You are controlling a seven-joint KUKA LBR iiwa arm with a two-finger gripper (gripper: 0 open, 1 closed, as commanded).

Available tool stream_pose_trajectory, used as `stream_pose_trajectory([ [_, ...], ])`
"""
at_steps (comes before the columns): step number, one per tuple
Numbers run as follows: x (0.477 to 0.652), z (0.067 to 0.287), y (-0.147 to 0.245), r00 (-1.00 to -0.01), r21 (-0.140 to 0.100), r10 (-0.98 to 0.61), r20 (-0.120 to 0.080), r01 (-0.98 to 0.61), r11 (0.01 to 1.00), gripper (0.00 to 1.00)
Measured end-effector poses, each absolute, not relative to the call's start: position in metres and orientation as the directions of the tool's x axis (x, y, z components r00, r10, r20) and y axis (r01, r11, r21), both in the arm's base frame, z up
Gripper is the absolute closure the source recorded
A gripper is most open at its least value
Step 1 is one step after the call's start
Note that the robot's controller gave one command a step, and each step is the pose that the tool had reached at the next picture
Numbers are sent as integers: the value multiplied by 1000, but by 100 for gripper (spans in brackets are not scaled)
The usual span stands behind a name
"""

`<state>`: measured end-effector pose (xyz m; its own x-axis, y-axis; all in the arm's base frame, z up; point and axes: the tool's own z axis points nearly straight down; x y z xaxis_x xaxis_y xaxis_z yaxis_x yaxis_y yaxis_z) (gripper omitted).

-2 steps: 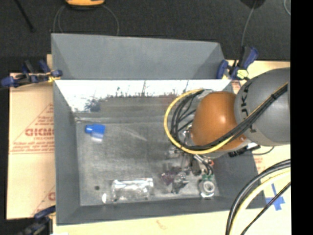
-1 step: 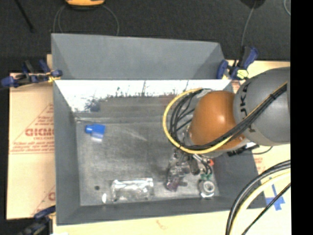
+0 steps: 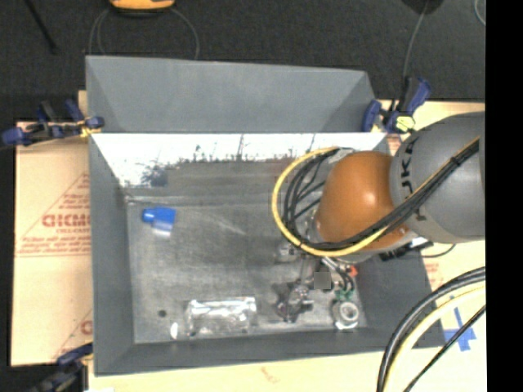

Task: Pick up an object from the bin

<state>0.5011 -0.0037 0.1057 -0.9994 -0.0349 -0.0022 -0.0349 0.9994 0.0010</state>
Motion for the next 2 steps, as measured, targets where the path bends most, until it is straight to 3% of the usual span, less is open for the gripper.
stream_pose_trajectory([
  [1, 499, 74, -34, -995, 1, -98, -8, -98, 995, 0],
  [2, 500, 76, -35, -995, -1, -95, -11, -95, 995, 100],
])
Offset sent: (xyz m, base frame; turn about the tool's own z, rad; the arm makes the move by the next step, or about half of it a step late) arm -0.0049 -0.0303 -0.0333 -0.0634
